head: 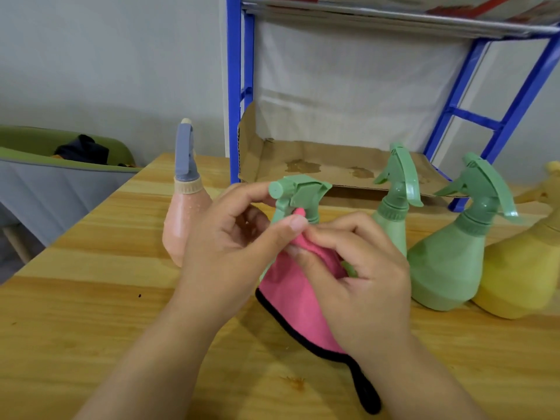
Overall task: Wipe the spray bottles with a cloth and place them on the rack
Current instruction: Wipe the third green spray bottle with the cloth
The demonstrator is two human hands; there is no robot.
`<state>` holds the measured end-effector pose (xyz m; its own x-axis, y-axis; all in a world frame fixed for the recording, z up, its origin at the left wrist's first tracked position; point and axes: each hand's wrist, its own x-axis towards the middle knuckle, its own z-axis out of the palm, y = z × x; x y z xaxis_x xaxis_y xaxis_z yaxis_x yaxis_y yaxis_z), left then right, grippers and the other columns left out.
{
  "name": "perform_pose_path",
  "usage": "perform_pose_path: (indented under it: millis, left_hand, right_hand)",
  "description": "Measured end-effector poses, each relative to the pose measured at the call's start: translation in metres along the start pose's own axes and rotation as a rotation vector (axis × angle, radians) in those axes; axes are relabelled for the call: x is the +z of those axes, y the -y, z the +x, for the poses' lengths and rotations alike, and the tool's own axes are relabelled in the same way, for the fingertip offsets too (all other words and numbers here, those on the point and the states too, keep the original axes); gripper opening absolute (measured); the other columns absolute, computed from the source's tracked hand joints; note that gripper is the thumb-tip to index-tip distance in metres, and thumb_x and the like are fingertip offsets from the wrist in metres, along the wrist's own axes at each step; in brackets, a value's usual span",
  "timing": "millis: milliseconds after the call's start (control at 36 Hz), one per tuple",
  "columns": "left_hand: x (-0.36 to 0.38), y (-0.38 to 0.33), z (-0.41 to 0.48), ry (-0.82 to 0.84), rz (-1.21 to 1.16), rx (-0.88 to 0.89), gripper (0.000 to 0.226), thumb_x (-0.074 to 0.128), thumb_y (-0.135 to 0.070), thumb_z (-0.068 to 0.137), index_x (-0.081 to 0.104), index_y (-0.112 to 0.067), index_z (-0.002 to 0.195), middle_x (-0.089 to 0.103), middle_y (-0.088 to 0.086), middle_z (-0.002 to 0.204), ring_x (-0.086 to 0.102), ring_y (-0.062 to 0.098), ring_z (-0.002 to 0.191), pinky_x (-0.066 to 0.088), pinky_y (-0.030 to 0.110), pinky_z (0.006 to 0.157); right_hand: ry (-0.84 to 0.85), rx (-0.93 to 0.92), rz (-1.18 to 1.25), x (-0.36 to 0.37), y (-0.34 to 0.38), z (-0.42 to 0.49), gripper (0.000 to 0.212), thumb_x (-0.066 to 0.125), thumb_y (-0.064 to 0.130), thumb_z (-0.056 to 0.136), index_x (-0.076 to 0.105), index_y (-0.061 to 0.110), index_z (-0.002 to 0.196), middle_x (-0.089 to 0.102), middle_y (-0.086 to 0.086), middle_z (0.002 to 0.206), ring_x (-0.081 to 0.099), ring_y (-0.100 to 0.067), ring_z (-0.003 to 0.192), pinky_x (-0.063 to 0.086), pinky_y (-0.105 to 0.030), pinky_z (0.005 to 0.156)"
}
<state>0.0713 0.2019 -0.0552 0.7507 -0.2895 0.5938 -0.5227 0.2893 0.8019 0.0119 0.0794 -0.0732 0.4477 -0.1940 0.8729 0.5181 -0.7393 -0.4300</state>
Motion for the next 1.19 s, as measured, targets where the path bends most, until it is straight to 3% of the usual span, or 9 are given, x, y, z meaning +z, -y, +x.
perform_pose_path:
  millis: [56,222,333,556,694,833,972,1111,1194]
  left_hand:
    - [0.001,-0.001,0.000,-0.001,0.027,-0.012,0.024,0.069,-0.032,0.073,0.070,-0.035,0.097,0.069,-0.009,0.093,0.063,0.012,0.085,0.053,0.032,0.074]
    - [0.003,0.000,0.000,0.004,-0.053,-0.051,0.018,0.058,-0.014,0.087,0.062,-0.018,0.104,0.073,-0.010,0.099,0.067,0.005,0.095,0.050,0.014,0.076]
    - [0.008,0.000,-0.001,0.027,0.060,-0.042,0.017,0.064,-0.021,0.086,0.064,-0.029,0.101,0.072,-0.015,0.096,0.067,0.001,0.091,0.050,0.013,0.074]
    - [0.008,0.000,0.002,-0.063,0.057,-0.049,0.017,0.065,-0.021,0.074,0.066,-0.030,0.089,0.072,-0.021,0.084,0.068,-0.003,0.081,0.050,0.010,0.067]
    - [0.006,0.004,0.002,-0.076,0.054,-0.045,0.021,0.065,-0.009,0.080,0.065,-0.027,0.089,0.072,-0.024,0.084,0.067,-0.005,0.084,0.049,0.008,0.068]
    - [0.004,0.003,0.004,-0.056,0.005,-0.050,0.019,0.064,-0.005,0.079,0.065,-0.023,0.087,0.073,-0.021,0.081,0.069,-0.003,0.080,0.050,0.010,0.068]
    - [0.005,0.001,0.002,-0.089,-0.080,-0.076,0.033,0.068,-0.017,0.068,0.053,-0.024,0.097,0.074,-0.009,0.084,0.071,0.008,0.081,0.054,0.018,0.066]
    - [-0.001,0.010,-0.001,-0.192,0.415,0.176,0.036,0.070,-0.038,0.077,0.042,-0.051,0.096,0.057,-0.014,0.099,0.062,0.016,0.096,0.056,0.044,0.076]
    - [-0.006,0.017,0.001,-0.265,0.628,0.237,0.027,0.065,-0.045,0.077,0.050,-0.037,0.098,0.041,-0.015,0.093,0.046,0.013,0.090,0.050,0.040,0.080]
  right_hand:
    - [-0.054,0.052,-0.039,-0.002,0.000,-0.001,0.020,0.076,0.015,0.077,0.073,0.006,0.095,0.062,-0.002,0.081,0.058,-0.002,0.078,0.044,-0.009,0.070]
    - [-0.171,0.311,0.021,-0.005,-0.002,0.002,0.023,0.072,0.028,0.078,0.070,0.028,0.102,0.065,0.015,0.094,0.063,-0.006,0.092,0.052,-0.020,0.075]
    - [-0.136,0.159,-0.077,0.002,0.001,0.005,0.032,0.074,0.013,0.079,0.068,0.014,0.111,0.064,0.002,0.094,0.058,0.003,0.090,0.044,-0.008,0.080]
    - [-0.079,0.039,-0.078,0.010,-0.008,-0.001,0.029,0.074,0.001,0.078,0.070,0.002,0.107,0.057,-0.007,0.088,0.060,-0.008,0.083,0.047,-0.010,0.079]
    - [-0.032,0.270,-0.067,0.003,-0.007,-0.001,0.029,0.075,0.020,0.076,0.073,0.012,0.103,0.053,0.012,0.079,0.052,0.004,0.075,0.041,-0.004,0.069]
    - [0.085,0.612,0.259,-0.005,0.001,0.009,0.038,0.068,0.037,0.066,0.073,0.024,0.101,0.063,0.009,0.093,0.058,0.004,0.090,0.043,-0.006,0.075]
    - [0.129,0.626,0.388,-0.012,0.002,0.013,0.020,0.067,0.035,0.066,0.071,0.031,0.086,0.063,0.013,0.090,0.059,0.004,0.088,0.044,-0.008,0.075]
    - [0.101,0.599,0.401,-0.010,0.001,0.010,0.020,0.068,0.033,0.066,0.070,0.029,0.085,0.062,0.015,0.087,0.059,0.004,0.084,0.044,-0.008,0.072]
    - [0.052,0.563,0.328,-0.007,0.004,0.005,0.020,0.069,0.035,0.067,0.070,0.028,0.086,0.062,0.013,0.087,0.059,0.002,0.085,0.045,-0.009,0.072]
